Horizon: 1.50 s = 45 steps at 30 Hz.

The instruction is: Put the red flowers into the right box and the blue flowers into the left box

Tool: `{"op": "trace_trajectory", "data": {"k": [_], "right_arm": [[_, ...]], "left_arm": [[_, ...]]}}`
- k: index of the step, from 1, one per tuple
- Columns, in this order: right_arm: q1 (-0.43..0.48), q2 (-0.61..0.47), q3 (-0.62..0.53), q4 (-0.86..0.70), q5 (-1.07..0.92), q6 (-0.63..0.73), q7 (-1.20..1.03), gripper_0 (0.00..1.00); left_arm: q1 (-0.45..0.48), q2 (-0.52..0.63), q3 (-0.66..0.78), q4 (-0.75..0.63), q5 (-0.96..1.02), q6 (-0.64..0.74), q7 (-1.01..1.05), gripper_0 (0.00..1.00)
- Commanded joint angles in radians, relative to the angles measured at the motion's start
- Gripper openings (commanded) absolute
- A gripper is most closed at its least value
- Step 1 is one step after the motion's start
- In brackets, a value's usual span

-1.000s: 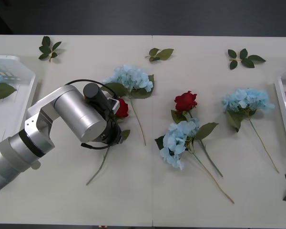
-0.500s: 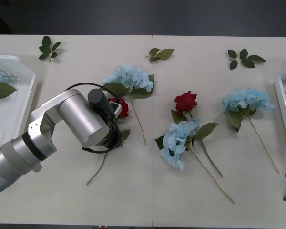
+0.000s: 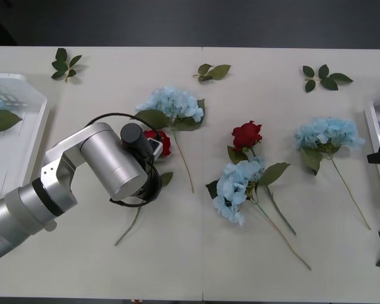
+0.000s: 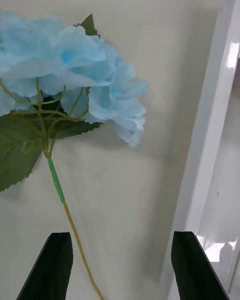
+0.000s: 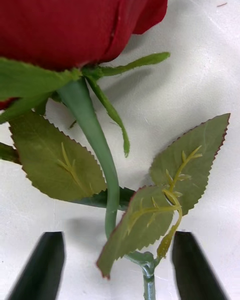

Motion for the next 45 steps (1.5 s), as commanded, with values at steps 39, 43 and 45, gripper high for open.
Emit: {"op": "trace_trajectory", "data": {"k": [39,43,45], "right_arm": [[-0.109,0.327,0.16,0.021,0.617,0.05,-0.12,0.57],[-0.111,0.327,0.174,0.027,0.627,0.034,-0.121,0.57],[-0.109,0.329,0.178,0.031,0.627,0.028,-0.121,0.54]], "left_arm": [[0.025,0.012,0.513,-0.235,0.56,-0.002,-0.521,0.0],[0.025,-0.02,0.592,-0.215,0.705,0.025,-0.581,0.0],[0.025,-0.025,0.615,-0.207,0.764,0.03,-0.614,0.0]]}}
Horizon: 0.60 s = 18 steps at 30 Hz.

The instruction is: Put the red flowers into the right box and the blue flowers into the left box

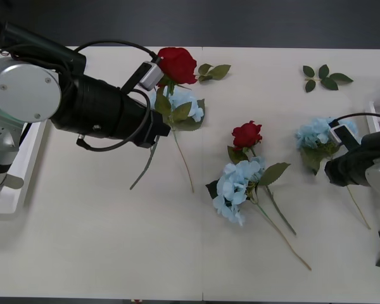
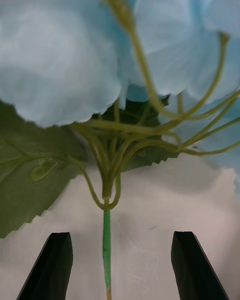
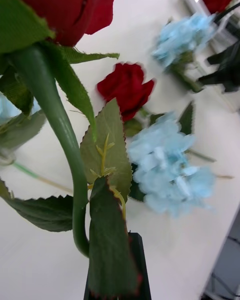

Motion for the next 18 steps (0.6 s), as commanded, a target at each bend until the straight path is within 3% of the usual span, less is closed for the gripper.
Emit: {"op": "trace_trajectory", "data": {"k": [1,2,7,18], "right_arm": [[-0.016,0.017,0.006,0.006,0.012,-0.021,-0.033,0.48],[-0.018,0.017,0.009,0.008,0.013,-0.021,-0.035,0.44],[-0.018,0.033,0.011,0.02,0.026,-0.026,-0.035,0.0],[-0.018,0.014,0.003,0.023,-0.005,-0.055,-0.03,0.0]], "left_arm": [[-0.009,-0.013,0.051,0.004,0.128,0.013,-0.087,0.0],[-0.009,-0.012,0.057,0.007,0.144,0.013,-0.097,0.0],[-0.011,-0.012,0.1,0.05,0.342,0.013,-0.158,0.0],[-0.052,-0.015,0.119,0.176,0.648,0.0,-0.259,0.0]]}}
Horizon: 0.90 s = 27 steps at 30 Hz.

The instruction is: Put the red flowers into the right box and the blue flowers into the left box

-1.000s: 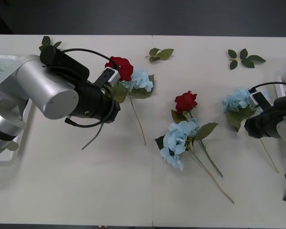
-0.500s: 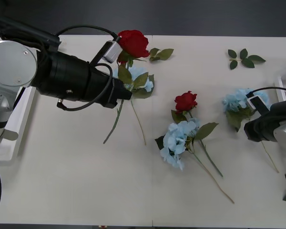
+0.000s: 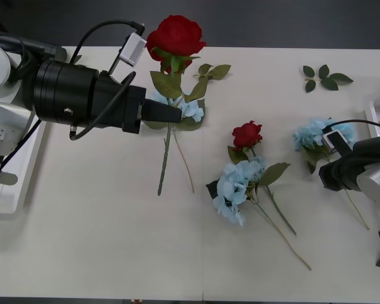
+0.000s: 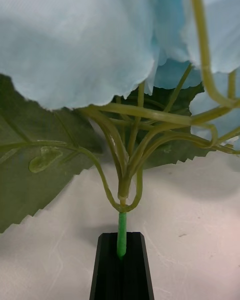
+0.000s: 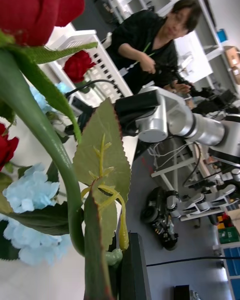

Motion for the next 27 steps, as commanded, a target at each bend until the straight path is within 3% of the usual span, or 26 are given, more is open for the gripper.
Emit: {"op": "trace_trajectory", "data": {"k": [1,7,8,10,13,22,27], "right_arm": [[-0.018,-0.025,-0.02,-0.011,-0.044,-0.028,-0.029,0.0],[-0.016,-0.053,-0.033,-0.011,-0.088,-0.044,-0.018,0.03],[-0.016,-0.055,-0.033,-0.011,-0.082,-0.051,-0.015,0.26],[-0.018,-0.056,-0.033,-0.011,-0.073,-0.053,-0.013,0.52],[-0.018,-0.058,-0.033,-0.003,-0.068,-0.053,-0.007,0.73],[-0.015,-0.09,-0.033,-0.003,-0.085,-0.054,0.045,1.0],[-0.012,-0.122,-0.033,-0.003,-0.157,-0.084,0.073,1.0]], "left_arm": [[-0.048,0.006,0.007,0.001,0.063,-0.016,-0.029,0.0],[-0.06,-0.001,0.007,0.001,0.095,-0.028,-0.03,0.0],[-0.06,-0.003,0.007,0.003,0.1,-0.028,-0.03,0.0],[-0.062,-0.009,0.006,0.001,0.104,-0.03,-0.03,0.0],[-0.062,-0.017,0.007,0.003,0.104,-0.031,-0.03,0.0],[-0.06,-0.018,0.006,0.001,0.103,-0.034,-0.032,0.0],[-0.06,-0.018,0.006,0.001,0.103,-0.034,-0.032,0.0]]}}
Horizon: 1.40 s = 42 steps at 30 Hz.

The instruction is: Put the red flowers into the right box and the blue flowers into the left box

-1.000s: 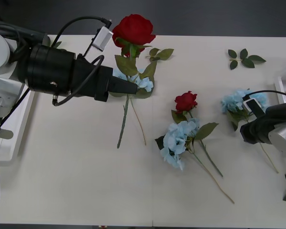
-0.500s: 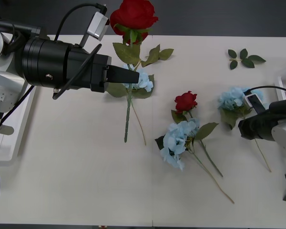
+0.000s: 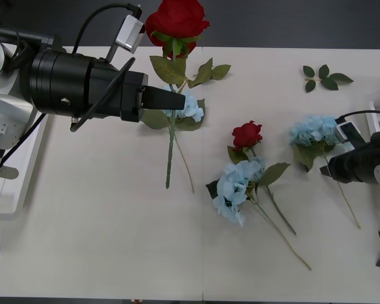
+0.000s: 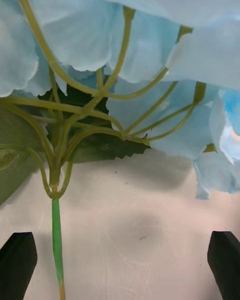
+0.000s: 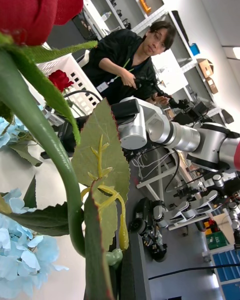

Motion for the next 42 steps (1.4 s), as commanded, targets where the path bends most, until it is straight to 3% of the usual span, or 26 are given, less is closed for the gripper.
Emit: {"op": "trace_trajectory", "data": {"k": [1,10,16,20,25,31,42], "right_arm": [[-0.01,-0.058,-0.003,-0.003,-0.055,-0.035,0.057,1.0],[0.002,-0.12,-0.025,0.008,-0.288,-0.127,0.268,1.0],[0.013,-0.132,-0.098,0.008,-0.554,-0.138,0.457,1.0],[0.045,-0.134,-0.16,0.012,-0.84,-0.135,0.627,1.0],[0.082,-0.134,-0.189,0.044,-1.287,-0.05,0.969,1.0],[0.14,-0.121,-0.204,0.047,-1.595,0.085,1.259,1.0],[0.251,0.02,-0.261,0.041,-1.884,0.289,1.282,1.0]], "left_arm": [[-0.031,-0.018,0.006,-0.016,0.016,-0.011,-0.016,0.0],[-0.031,-0.018,0.006,-0.016,0.016,-0.011,-0.016,0.0],[-0.031,-0.018,0.006,-0.016,0.016,-0.011,-0.016,0.0],[-0.031,-0.018,0.006,-0.016,0.016,-0.011,-0.016,0.0],[-0.031,-0.018,0.006,-0.016,0.016,-0.011,-0.016,0.0],[-0.031,-0.018,0.006,-0.016,0.016,-0.011,-0.016,0.0],[-0.031,-0.018,0.006,-0.016,0.016,-0.011,-0.016,0.0]]}}
